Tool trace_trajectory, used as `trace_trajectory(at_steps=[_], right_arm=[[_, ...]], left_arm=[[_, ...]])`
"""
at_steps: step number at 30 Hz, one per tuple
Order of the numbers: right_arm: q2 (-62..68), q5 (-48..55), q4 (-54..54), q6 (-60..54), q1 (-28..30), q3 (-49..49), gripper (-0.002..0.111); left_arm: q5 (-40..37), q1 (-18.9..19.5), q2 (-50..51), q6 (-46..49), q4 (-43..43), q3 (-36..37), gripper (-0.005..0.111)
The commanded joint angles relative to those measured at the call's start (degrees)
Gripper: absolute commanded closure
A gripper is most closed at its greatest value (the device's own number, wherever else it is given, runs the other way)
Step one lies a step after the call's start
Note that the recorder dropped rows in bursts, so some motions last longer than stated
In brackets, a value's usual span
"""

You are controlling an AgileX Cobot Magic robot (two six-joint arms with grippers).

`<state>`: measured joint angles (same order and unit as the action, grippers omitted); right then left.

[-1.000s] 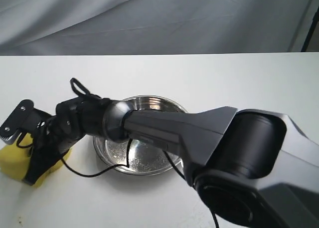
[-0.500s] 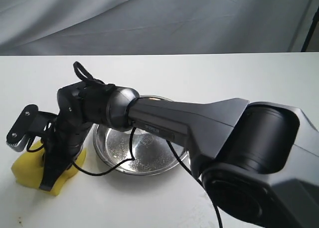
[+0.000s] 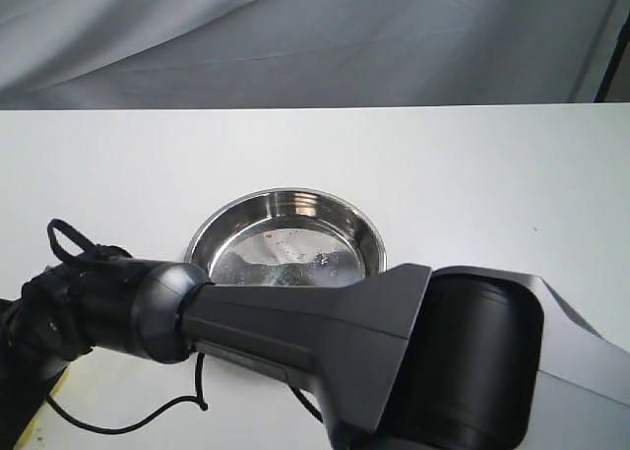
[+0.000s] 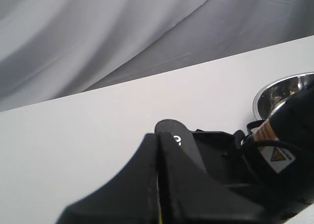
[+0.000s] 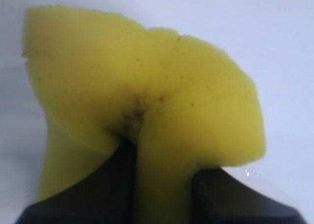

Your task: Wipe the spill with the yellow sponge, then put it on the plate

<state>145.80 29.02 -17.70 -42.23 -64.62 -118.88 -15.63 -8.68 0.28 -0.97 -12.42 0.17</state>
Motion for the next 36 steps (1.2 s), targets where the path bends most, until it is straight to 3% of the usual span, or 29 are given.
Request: trace_trajectory(at_steps=[1, 11, 22, 29, 36], right_arm=[[1.28, -4.24, 0.48, 1.48, 2.48, 0.79, 0.108], [1.28, 14.74, 0.87, 4.12, 9.95, 0.79, 0.108], [1.28, 33.44, 0.34, -0.15, 8.01, 0.79, 0.108], [1.28, 32.31, -5.05, -3.81, 4.41, 0.79, 0.108], [1.13, 17.30, -5.85, -5.56, -0.62, 0.79, 0.108]], left_arm=[[0.41, 0.07, -0.28, -0.28, -0.08, -0.17, 0.107], [0.41, 0.07, -0.28, -0.28, -0.08, -0.17, 0.107], [0.41, 0.07, -0.28, -0.28, -0.08, -0.17, 0.107], [0.41, 0.07, -0.28, -0.28, -0.08, -0.17, 0.107], [0.41, 0.07, -0.28, -0.28, -0.08, -0.17, 0.107]])
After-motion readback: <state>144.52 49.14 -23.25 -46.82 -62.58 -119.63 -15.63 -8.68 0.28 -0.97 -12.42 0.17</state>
